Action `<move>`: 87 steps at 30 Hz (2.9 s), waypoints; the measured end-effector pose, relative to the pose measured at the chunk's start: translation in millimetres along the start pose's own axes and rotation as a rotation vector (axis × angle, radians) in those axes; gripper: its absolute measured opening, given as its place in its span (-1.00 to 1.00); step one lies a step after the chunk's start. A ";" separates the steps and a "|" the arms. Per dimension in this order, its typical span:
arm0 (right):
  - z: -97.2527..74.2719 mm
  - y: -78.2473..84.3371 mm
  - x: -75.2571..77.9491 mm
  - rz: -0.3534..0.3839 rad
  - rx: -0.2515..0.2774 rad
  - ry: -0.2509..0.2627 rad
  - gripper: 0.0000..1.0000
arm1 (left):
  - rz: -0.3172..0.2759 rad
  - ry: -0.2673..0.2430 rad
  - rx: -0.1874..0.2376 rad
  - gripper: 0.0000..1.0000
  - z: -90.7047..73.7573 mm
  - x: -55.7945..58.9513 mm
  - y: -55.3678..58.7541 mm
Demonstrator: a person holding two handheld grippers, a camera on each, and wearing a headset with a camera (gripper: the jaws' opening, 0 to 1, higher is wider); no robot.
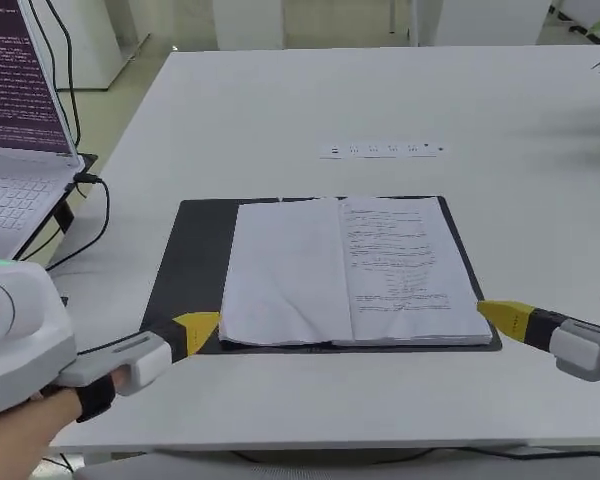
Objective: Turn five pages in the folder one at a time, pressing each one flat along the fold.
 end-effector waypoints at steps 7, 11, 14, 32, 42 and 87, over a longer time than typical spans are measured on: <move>0.0 6.7 -9.8 0.004 -0.014 -0.012 0.99 | 0.015 0.023 -0.012 0.98 7.2 8.1 0.4; -0.5 8.8 -13.8 0.007 -0.013 -0.015 0.97 | 0.026 0.038 -0.027 0.98 16.0 12.2 2.4; -1.1 9.2 -18.9 0.014 -0.003 -0.019 0.96 | 0.030 0.062 -0.047 0.88 25.2 16.9 4.8; -13.0 19.4 -24.2 0.077 0.020 -0.013 0.87 | 0.089 0.182 -0.099 0.76 65.0 51.6 8.8; -20.5 22.1 -27.8 0.100 0.043 -0.005 0.83 | 0.155 0.272 -0.114 0.64 93.8 81.7 3.3; -49.7 25.6 -49.6 0.334 0.230 0.083 0.72 | 0.450 0.544 -0.167 0.30 259.7 269.0 55.3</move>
Point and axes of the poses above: the centre of the closed fingertips' face, and the gripper's own axes: z roughly forward along the fingers, x roughly to its right, y roughly out of its underside, the point moved 2 cm from there along -z, roughly backward along the fingers, and after that the axes turned 4 degrees about -x, right-handed, at the moved point
